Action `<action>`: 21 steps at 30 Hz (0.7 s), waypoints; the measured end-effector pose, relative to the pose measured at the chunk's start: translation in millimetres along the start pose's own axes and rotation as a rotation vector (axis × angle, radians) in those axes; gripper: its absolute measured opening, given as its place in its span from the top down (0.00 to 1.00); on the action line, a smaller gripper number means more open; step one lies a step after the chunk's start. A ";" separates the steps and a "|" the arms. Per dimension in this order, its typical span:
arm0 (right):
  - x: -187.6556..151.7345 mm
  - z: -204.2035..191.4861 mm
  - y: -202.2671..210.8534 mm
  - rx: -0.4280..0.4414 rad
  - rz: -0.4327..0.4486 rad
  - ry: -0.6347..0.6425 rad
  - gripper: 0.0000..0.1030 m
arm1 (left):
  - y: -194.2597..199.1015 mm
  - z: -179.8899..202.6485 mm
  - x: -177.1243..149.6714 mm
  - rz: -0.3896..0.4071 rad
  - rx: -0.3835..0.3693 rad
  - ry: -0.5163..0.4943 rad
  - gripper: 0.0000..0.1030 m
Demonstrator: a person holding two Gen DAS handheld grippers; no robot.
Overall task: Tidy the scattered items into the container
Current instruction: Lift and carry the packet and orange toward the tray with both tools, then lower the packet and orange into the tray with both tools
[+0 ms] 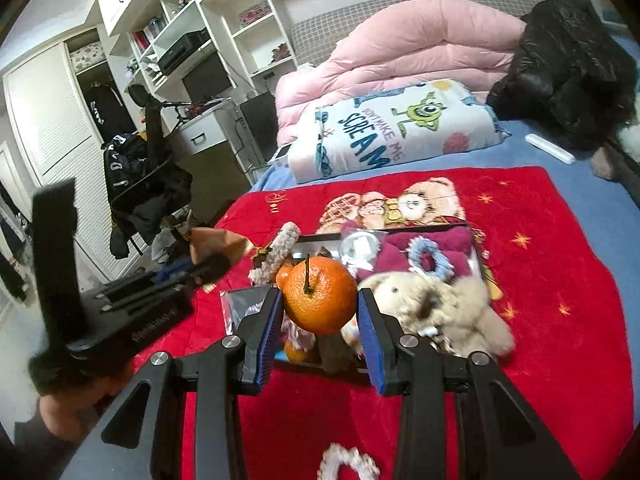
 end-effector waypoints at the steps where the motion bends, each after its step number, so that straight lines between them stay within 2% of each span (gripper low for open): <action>1: 1.1 -1.0 -8.9 0.007 -0.004 0.003 0.65 | -6.6 -2.0 0.9 -0.004 -0.005 0.001 0.80; 6: 10.0 1.2 -51.9 0.034 -0.020 -0.004 0.65 | -36.7 -1.3 1.6 -0.018 0.008 0.000 0.80; 9: 16.5 0.2 -73.7 0.041 -0.025 0.034 0.65 | -47.7 0.4 2.7 -0.024 -0.001 0.007 0.80; 12: 19.9 5.1 -93.6 0.062 -0.029 0.023 0.65 | -63.7 3.5 0.7 -0.034 0.054 -0.040 0.80; 15: 19.3 9.6 -110.4 0.053 -0.056 0.030 0.65 | -77.2 -4.6 -1.6 -0.062 0.010 0.005 0.80; 18: 11.5 16.9 -123.1 0.055 -0.071 0.015 0.65 | -90.1 -5.8 -8.0 -0.079 0.034 -0.002 0.80; 21: -0.7 24.6 -132.2 0.060 -0.083 -0.005 0.65 | -99.0 -5.7 -15.0 -0.104 0.016 0.017 0.80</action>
Point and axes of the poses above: each gripper's, at about its wrist camera, not at the fingertips, and y roughly against the way its jaws point, z to its right, x to its top, the point moved 1 cm from there along -y, roughly the way its jaws point, and after that the axes turned 15 degrees about y, right-handed, at the moved point
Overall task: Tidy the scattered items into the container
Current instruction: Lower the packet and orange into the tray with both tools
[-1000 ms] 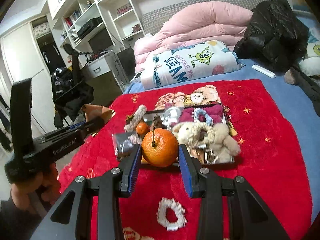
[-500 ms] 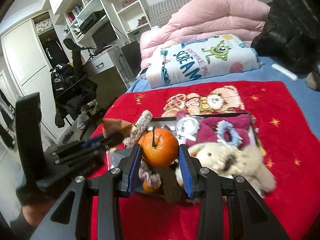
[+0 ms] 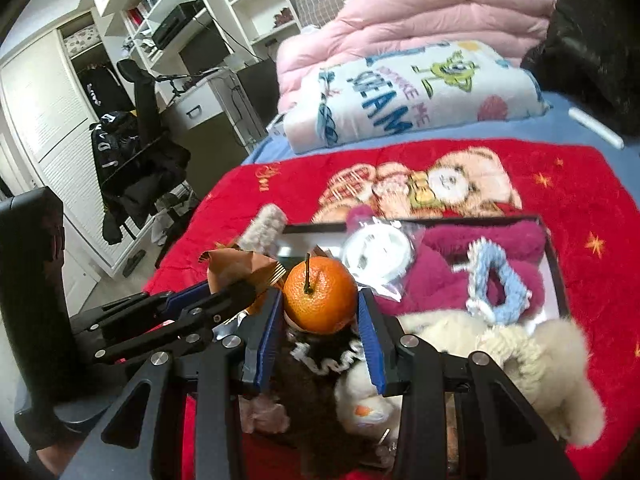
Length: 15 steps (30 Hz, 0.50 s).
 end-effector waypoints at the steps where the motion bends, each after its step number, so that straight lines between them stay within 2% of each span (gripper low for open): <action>1: -2.9 1.6 -1.5 -0.002 -0.001 -0.005 0.65 | -1.5 1.8 -2.4 -0.006 -0.001 -0.005 0.80; 4: -8.6 6.4 -4.8 0.009 -0.001 -0.022 0.65 | -7.3 7.5 -8.0 -0.009 0.023 -0.030 0.80; 15: -12.1 5.8 -8.7 0.026 -0.021 -0.050 0.65 | -9.9 7.8 -14.3 -0.023 0.027 -0.032 0.80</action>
Point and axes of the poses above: each gripper's, at about its wrist camera, not at the fingertips, and y roughly against the way its jaws point, z to its right, x to its top, the point moved 1 cm from there along -y, roughly the way its jaws point, and after that the axes turned 15 degrees about y, right-handed, at the moved point
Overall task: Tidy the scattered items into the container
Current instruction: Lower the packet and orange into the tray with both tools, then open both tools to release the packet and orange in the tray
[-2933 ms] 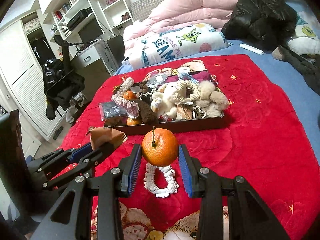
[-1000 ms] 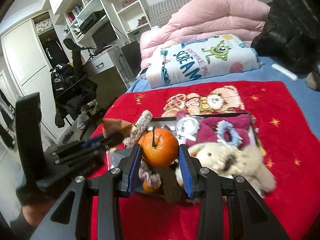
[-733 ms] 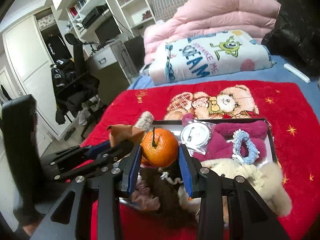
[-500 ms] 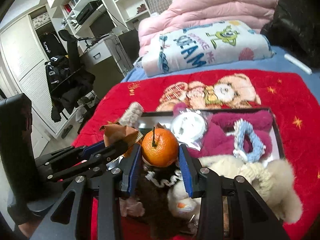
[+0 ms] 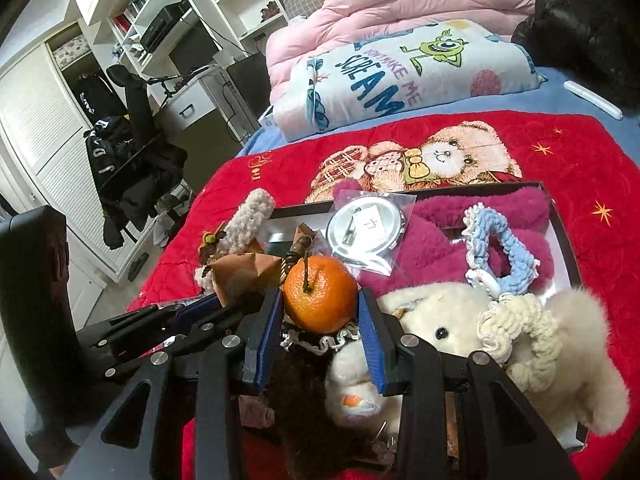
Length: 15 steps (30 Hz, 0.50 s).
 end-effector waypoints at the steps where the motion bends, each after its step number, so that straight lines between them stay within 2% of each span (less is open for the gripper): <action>1: -0.4 0.0 -0.3 0.002 -0.001 -0.003 0.65 | -0.5 0.0 0.0 -0.002 0.000 -0.003 0.80; 6: -0.5 0.3 -0.5 0.008 -0.004 -0.006 0.64 | -1.1 0.3 -0.7 -0.001 0.005 -0.002 0.80; 12: -0.7 -0.6 -2.3 0.006 -0.012 0.004 0.60 | -0.1 2.1 -0.3 0.016 0.039 -0.013 0.63; 13: -0.6 -0.5 -2.1 0.003 -0.011 0.003 0.59 | 0.7 1.3 0.6 0.023 0.055 -0.014 0.55; 14: -0.6 0.1 -1.6 0.006 -0.008 -0.001 0.57 | 1.8 0.2 1.2 0.026 0.058 -0.013 0.37; 15: -0.4 1.8 -0.3 0.016 -0.001 -0.012 0.50 | 3.3 -1.1 2.4 0.027 0.049 -0.005 0.27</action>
Point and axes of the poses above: each gripper's, at about its wrist camera, not at the fingertips, and y roughly against the way its jaws point, z to its right, x to its top, the point moved 1 cm from there along -y, roughly the way its jaws point, and after that the axes turned 15 degrees about y, right-handed, at the moved point
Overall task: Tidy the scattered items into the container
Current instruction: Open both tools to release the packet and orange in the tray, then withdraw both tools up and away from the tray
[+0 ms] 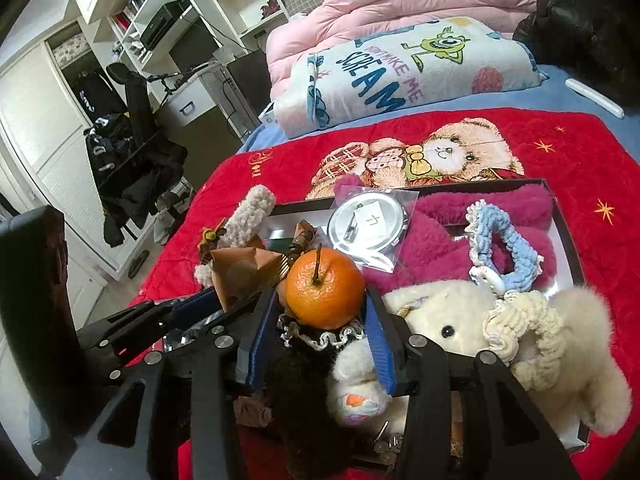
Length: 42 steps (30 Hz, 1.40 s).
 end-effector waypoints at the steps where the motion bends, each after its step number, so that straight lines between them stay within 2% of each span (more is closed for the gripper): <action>1: 0.4 1.3 0.6 0.011 0.004 -0.007 0.44 | 1.3 -1.0 1.2 0.002 -0.012 0.009 0.11; 2: 1.3 1.9 1.3 0.030 0.007 -0.014 0.34 | 3.8 -0.4 2.0 0.015 -0.014 0.009 0.02; 3: 2.1 1.5 2.5 0.051 0.012 -0.018 0.27 | 4.9 0.4 2.7 0.025 -0.009 0.003 0.00; 9: 5.9 -8.2 7.2 0.039 0.020 0.012 0.12 | 8.4 7.3 2.8 0.038 -0.017 -0.028 0.00; 16: 6.7 -5.4 9.2 0.059 0.022 -0.015 0.09 | 12.8 6.7 4.9 0.064 -0.037 -0.017 0.00; 29: 11.5 -2.0 21.7 0.038 0.018 -0.043 0.02 | 37.9 7.5 10.5 0.122 -0.011 -0.040 0.00; 34: 17.2 -10.2 41.7 0.009 0.020 -0.033 0.00 | 69.5 8.7 10.6 0.160 -0.003 -0.053 0.00; 39: 30.4 -30.0 79.0 -0.016 0.046 0.016 0.00 | 122.5 9.3 7.2 0.224 0.002 -0.066 0.00; 42: 38.5 -42.5 108.8 -0.056 0.072 0.037 0.00 | 157.0 10.1 11.2 0.250 -0.046 -0.049 0.00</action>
Point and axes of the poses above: each gripper's, at about its wrist camera, not at the fingertips, and y roughly against the way its jaws point, z to its right, x to its top, the point moved 1 cm from there along -y, roughly the way its jaws point, and after that the axes turned 15 degrees about y, right-handed, at the moved point
